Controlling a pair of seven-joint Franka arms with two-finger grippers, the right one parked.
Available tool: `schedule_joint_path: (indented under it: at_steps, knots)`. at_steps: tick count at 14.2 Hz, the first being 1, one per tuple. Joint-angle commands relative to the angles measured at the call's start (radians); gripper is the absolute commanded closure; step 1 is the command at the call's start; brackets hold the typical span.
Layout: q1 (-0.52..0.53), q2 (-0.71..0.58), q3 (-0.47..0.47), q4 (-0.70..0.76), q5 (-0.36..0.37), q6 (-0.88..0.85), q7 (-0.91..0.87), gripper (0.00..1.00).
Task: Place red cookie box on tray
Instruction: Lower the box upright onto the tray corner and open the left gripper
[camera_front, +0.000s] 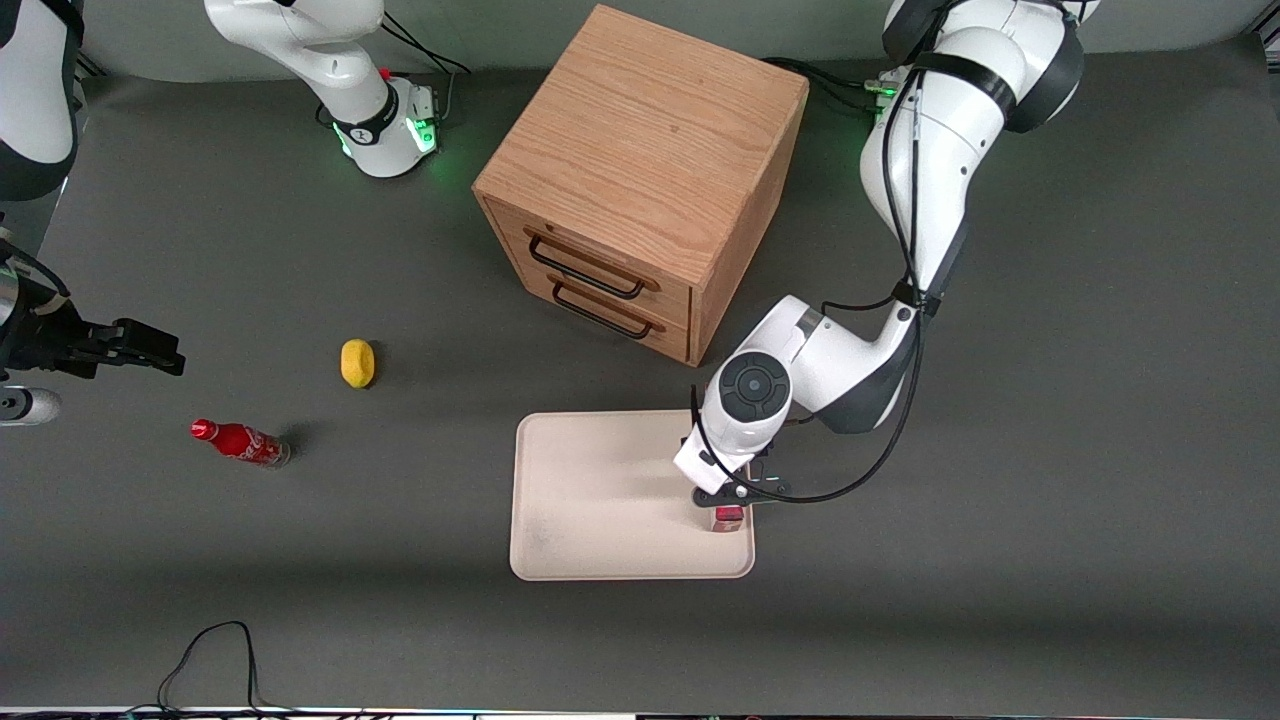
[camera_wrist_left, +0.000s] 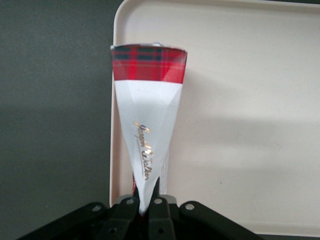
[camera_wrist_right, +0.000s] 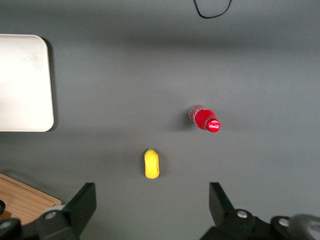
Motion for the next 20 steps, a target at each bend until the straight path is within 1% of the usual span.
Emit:
schedule_joint_path:
  at_steps: [1, 9, 14, 19, 20]
  knots:
    - [-0.009, 0.026, 0.010, 0.034, 0.017, 0.015, 0.032, 1.00]
    - [0.010, 0.035, 0.025, 0.092, 0.009, 0.017, 0.023, 1.00]
    - [-0.004, 0.068, 0.028, 0.095, 0.012, 0.037, 0.015, 1.00]
    - [-0.015, 0.069, 0.029, 0.081, 0.020, 0.032, 0.019, 0.99]
    - [-0.016, 0.069, 0.028, 0.078, 0.031, 0.032, 0.020, 0.54]
